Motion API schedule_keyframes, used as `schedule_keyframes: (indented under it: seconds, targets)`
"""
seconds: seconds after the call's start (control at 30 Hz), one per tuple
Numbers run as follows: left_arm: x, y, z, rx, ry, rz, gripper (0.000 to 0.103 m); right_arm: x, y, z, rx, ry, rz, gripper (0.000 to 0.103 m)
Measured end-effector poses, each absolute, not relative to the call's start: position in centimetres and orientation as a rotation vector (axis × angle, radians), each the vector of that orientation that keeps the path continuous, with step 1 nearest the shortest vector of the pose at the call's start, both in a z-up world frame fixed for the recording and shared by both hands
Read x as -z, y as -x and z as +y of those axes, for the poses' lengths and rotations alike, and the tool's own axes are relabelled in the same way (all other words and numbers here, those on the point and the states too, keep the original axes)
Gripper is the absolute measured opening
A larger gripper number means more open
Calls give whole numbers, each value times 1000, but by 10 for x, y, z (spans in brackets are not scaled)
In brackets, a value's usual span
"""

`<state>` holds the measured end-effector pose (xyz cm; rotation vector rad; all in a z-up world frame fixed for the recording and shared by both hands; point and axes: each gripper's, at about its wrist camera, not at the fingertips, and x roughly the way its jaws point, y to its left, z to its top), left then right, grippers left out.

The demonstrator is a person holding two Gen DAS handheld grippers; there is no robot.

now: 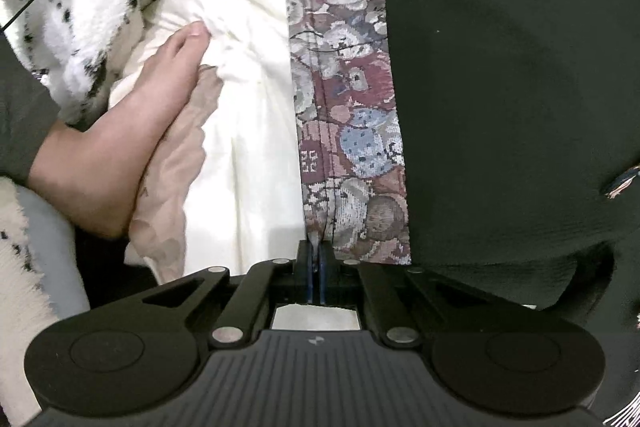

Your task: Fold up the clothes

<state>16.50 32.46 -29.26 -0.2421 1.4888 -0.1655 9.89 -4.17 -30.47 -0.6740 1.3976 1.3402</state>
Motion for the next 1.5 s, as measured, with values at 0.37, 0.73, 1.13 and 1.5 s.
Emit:
schedule_keyframes:
  seconds: [0.37, 0.73, 1.13, 1.5]
  targets:
    - [284, -166, 315, 97, 191, 1451, 36, 304, -109, -44, -1245, 615, 1395, 41]
    - [281, -172, 320, 107, 193, 1443, 47, 291, -126, -62, -1150, 575, 1337, 55]
    - [277, -180, 319, 82, 116, 1470, 49, 292, -143, -89, -1003, 515, 1323, 56]
    - [249, -179, 312, 26, 47, 1440, 93, 282, -146, -109, -939, 458, 1292, 85]
